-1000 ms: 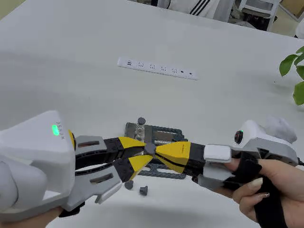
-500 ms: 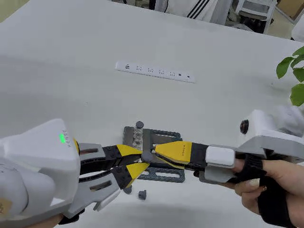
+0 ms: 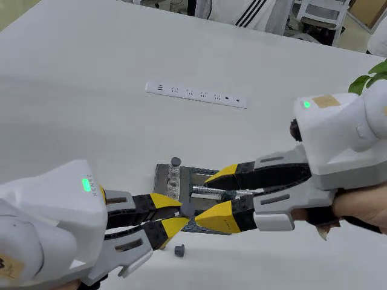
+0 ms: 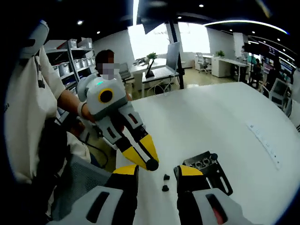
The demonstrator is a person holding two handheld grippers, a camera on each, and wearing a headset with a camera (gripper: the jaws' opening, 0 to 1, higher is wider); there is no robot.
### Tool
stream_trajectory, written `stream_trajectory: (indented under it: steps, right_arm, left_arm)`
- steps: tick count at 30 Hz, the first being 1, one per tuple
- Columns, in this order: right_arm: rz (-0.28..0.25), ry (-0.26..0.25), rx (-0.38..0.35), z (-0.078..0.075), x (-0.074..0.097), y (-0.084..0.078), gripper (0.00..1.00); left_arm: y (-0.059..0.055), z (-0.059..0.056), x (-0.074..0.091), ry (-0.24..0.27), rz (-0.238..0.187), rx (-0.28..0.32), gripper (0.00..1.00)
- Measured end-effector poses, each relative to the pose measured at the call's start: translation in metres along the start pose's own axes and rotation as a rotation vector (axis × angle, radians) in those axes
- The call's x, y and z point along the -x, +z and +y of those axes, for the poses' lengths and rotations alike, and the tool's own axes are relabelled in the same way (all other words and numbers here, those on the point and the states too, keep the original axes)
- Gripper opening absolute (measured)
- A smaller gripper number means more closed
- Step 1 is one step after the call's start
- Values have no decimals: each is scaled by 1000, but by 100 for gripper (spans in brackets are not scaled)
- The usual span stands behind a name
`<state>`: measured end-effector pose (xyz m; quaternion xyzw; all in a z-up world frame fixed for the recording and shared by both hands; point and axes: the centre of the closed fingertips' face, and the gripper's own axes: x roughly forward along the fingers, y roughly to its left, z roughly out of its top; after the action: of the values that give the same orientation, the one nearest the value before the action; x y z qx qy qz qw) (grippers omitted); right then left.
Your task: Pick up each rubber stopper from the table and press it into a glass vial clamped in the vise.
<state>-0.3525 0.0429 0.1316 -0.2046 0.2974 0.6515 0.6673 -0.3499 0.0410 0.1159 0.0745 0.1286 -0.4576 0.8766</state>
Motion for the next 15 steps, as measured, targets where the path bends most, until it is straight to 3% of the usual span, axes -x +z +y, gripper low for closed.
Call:
stream_trajectory:
  steps: [6,11,15]
  right_arm:
    - [171,46,296,0,2,-5,20]
    - [241,115,460,9,-3,-7,16]
    - [301,151,530,9,-7,-13,13]
  left_arm:
    - [-2,-4,-1,-17,6,4,4]
    - [-4,-5,-3,-29,16,16,4]
    - [-5,-7,-3,-37,22,21,4]
